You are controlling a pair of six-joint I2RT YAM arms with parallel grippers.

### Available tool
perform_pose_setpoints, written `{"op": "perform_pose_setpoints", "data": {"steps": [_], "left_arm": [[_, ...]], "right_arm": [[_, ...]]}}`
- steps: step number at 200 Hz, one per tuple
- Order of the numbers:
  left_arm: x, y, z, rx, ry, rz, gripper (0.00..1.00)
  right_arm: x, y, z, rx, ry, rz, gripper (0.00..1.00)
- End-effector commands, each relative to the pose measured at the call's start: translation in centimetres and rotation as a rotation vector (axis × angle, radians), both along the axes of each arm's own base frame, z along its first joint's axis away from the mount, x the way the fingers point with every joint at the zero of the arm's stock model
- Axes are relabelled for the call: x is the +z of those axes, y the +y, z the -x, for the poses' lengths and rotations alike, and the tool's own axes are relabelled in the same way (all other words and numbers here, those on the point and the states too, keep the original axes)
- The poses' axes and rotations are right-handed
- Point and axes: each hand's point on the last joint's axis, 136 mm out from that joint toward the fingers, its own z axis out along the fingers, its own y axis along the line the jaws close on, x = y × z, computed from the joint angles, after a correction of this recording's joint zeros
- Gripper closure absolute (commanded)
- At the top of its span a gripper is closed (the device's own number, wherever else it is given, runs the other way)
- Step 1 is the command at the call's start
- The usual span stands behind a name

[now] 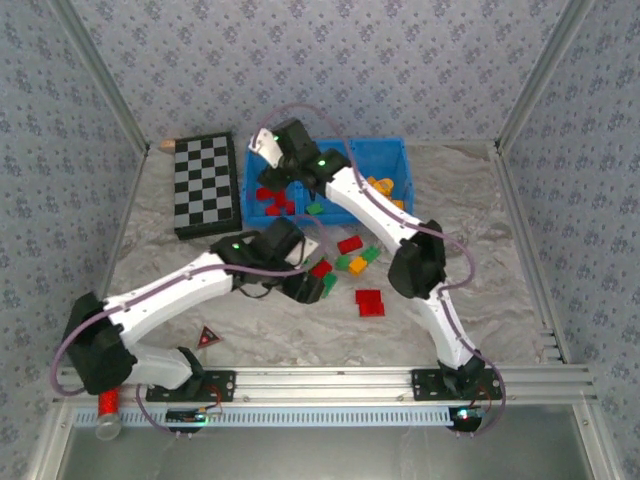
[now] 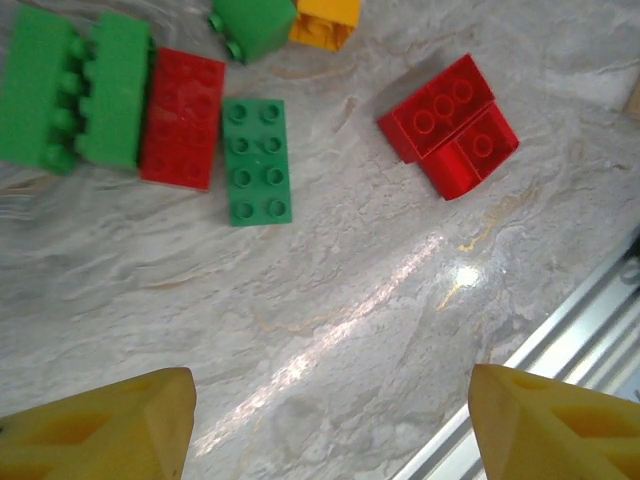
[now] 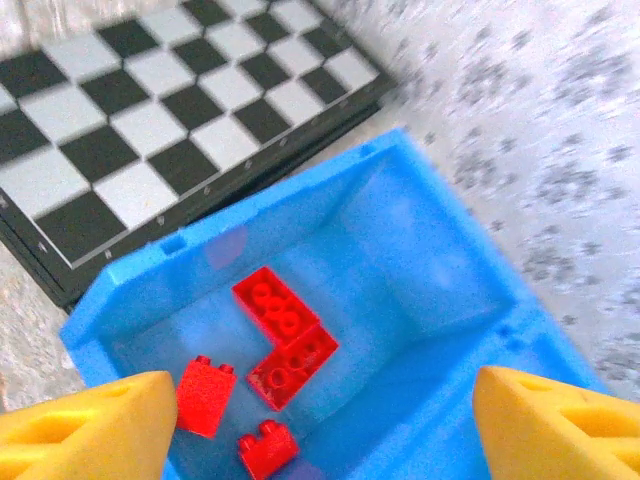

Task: Sort the legos into containers by color
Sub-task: Pick up the lego from the middle-left of the table.

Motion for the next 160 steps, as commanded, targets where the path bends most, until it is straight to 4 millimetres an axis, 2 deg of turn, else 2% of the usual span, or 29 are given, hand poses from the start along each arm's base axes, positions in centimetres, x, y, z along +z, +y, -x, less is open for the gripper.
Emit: {"op": "perform_pose_setpoints", "data": {"steps": [1,47,56,75,102,143,160], "left_arm": [[0.5,-3.0,-0.6,0.082,-0.044,0.015,0.27],[-2.9,-7.5,1.3,0.177,0.026,-0.091,0.25],[-3.2,-8.7,1.6,0.174,0.023,-0.101,0.24],[-5.4,-9.4,2.2,0.184,0.031,-0.193,0.21],[-6.7,-11.3,2.8,0.210,0.063,-0.177,0.19],[-9.1,-12.7,2.0,0.257,0.082,-0.225,0.17],[-9.8,-13.9,1.8,0.269,0.100,-0.217,0.17]], "right_arm": [[2.1,-3.2,1.4,-0.058,0.065,-0.048,0.19],[4.7,-10.4,4.6,-0.222,0.112,-0.100,0.17],[4.7,-11.7,5.3,-0.249,0.119,-0.091,0.16],[4.4,-14.3,7.5,-0.303,0.116,-0.079,0.11],[3.9,-17.7,10.1,-0.371,0.141,-0.131,0.11],[3.4,-21.1,13.7,-0.419,0.165,-0.205,0.11],[3.6,-21.8,14.4,-0.426,0.158,-0.242,0.11]]}}
